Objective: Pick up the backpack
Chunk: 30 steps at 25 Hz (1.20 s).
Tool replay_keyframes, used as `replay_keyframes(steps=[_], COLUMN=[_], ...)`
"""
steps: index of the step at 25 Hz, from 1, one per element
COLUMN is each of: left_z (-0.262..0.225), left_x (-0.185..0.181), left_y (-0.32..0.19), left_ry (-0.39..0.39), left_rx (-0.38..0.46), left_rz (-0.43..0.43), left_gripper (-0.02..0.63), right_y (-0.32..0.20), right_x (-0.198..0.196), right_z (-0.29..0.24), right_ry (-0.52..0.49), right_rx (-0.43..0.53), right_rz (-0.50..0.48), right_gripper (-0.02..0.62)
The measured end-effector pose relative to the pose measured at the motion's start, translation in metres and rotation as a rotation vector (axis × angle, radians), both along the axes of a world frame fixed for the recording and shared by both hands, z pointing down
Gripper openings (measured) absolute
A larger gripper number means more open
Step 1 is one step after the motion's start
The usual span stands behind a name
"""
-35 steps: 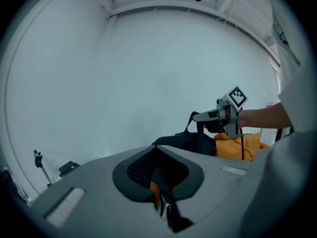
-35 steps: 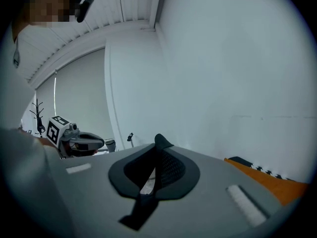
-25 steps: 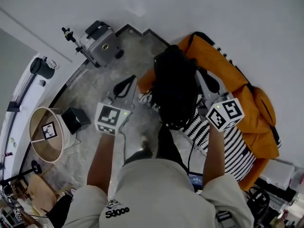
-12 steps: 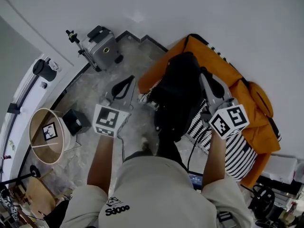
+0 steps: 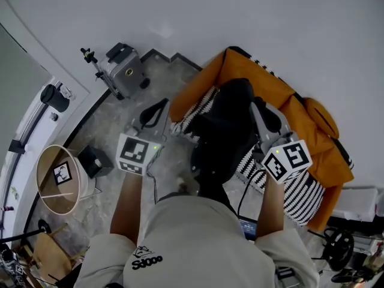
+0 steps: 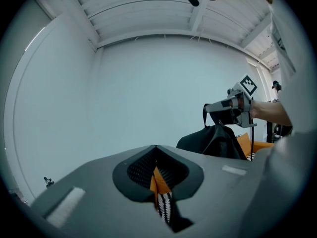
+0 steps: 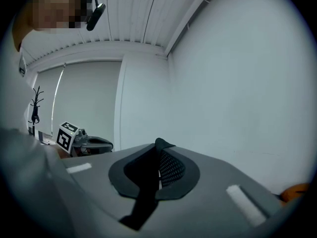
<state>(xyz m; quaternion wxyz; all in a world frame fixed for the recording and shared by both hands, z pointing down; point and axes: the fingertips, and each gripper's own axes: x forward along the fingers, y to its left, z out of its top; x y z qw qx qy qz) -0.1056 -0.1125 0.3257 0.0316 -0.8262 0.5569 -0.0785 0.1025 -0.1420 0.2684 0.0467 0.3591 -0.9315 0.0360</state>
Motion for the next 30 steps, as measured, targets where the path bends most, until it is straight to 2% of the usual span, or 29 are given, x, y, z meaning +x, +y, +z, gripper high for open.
replay_keyframes(steps=[11, 22, 30], left_z=[-0.018, -0.041, -0.041], left_x=[0.039, 0.051, 0.051], left_y=[0.025, 0.03, 0.031], left_ry=[-0.031, -0.054, -0.048], left_rx=[0.029, 0.082, 0.08], left_rz=[0.075, 0.104, 0.105], left_gripper=[0.011, 0.011, 0.01], right_y=[0.038, 0.045, 0.043], right_x=[0.026, 0.035, 0.031], right_z=[-0.002, -0.009, -0.008], right_ry=[0.026, 0.029, 0.056], right_rx=[0.006, 0.039, 0.053], right_rz=[0.048, 0.072, 0.07], right_gripper=[0.005, 0.005, 0.003])
